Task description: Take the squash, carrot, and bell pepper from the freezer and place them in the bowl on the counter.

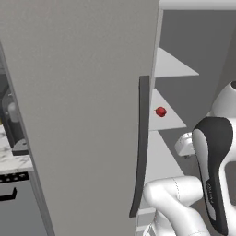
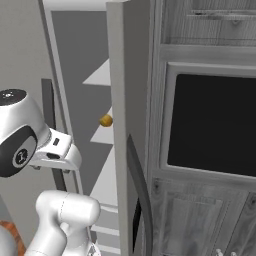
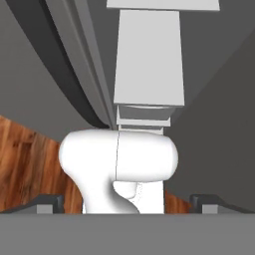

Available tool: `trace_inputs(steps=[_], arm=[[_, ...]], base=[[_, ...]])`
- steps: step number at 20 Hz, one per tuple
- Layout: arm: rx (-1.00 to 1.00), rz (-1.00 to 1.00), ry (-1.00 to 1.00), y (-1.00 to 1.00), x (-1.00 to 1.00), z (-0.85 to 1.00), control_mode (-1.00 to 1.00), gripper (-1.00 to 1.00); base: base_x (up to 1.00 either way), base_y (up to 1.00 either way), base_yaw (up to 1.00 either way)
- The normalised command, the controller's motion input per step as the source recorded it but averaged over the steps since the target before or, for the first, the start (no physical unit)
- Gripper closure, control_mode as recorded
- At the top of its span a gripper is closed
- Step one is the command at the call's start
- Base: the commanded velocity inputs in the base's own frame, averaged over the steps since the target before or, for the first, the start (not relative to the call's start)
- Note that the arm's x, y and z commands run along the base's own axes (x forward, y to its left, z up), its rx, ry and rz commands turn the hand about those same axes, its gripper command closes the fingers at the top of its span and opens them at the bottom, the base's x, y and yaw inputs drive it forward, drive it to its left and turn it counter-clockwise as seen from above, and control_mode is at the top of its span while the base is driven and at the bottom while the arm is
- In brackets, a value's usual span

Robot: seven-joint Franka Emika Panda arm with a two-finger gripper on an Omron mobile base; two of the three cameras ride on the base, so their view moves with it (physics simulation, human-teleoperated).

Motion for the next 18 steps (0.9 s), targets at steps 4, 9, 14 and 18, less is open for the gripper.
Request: trace_inputs(steps=[4,9,14,18], arm=[[0.0,0.0,0.0,0.0,0.0,0.0,1.0,-1.0],[0.0,0.0,0.0,0.0,0.0,0.0,1.0,-1.0],[0.05,0.0,-0.03,-0.52,0.46,0.0,-1.0,-1.0],[0.06,0.0,-0.13,-0.39,0.73,-0.02,-1.0,-1.0]], base=[[0.03,-0.66,0.03],[0.11,-0.56,0.0],[0.0,0.0,0.0],[0.0,0.0,0.0]])
